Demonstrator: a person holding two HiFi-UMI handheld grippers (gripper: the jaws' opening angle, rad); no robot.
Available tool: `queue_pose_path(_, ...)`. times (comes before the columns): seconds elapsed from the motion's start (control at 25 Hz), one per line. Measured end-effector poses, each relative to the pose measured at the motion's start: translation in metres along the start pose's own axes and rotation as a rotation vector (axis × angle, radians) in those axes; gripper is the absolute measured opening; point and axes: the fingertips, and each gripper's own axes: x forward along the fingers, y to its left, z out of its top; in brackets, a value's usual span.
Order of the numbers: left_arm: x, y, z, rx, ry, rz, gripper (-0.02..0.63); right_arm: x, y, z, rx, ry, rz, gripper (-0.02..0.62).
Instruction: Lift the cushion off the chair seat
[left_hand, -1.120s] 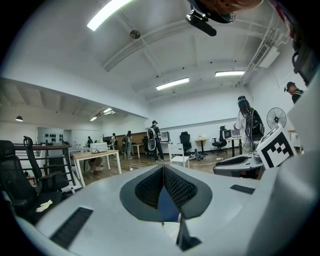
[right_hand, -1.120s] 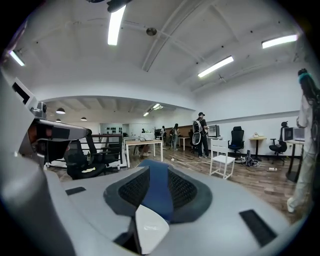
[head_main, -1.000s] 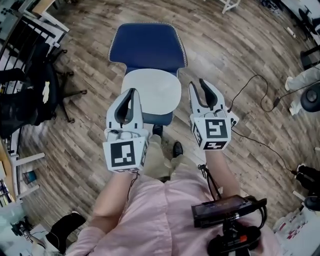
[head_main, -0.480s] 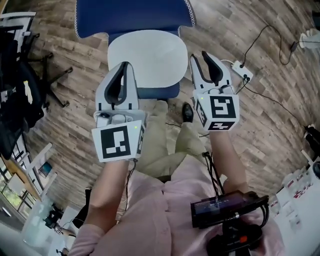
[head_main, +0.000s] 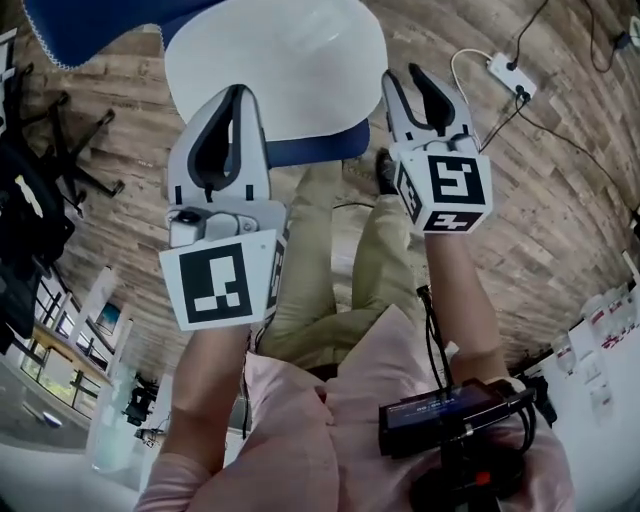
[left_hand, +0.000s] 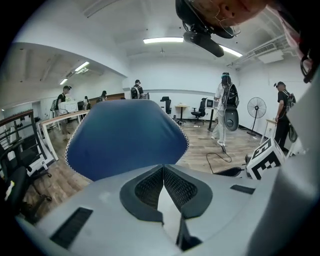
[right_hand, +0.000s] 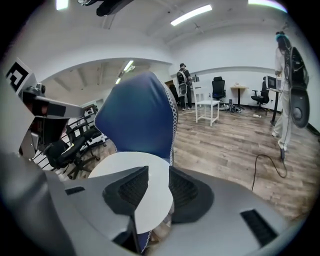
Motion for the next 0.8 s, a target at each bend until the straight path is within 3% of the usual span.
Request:
queue_pose_path(0.2,0.012,-0.003,-0.041,-0.008,0.084,-0.014,0.014,0.024,-0.002,-0.056,0.040,0.059,-0.007,0.133)
queue_pose_path(0.36,0.022,-0.001,-0.056,0.005,0.081,-0.030,0.014,0.044,-0.006,-0.089,0.086,0.094,-0.008,0.152)
queue_pose_path(0.72,0.035,0.007,-0.085,0.031,0.141,-0.025,0.014,0.078,-0.020,-0.139,0.365,0.128,0.040,0.172)
queue_pose_path(0.8,0.032,0.011,-0.085,0.030,0.134,-0.020,0.014,0.080,-0.016,-0.139,0.412,0.126,0.069,0.143)
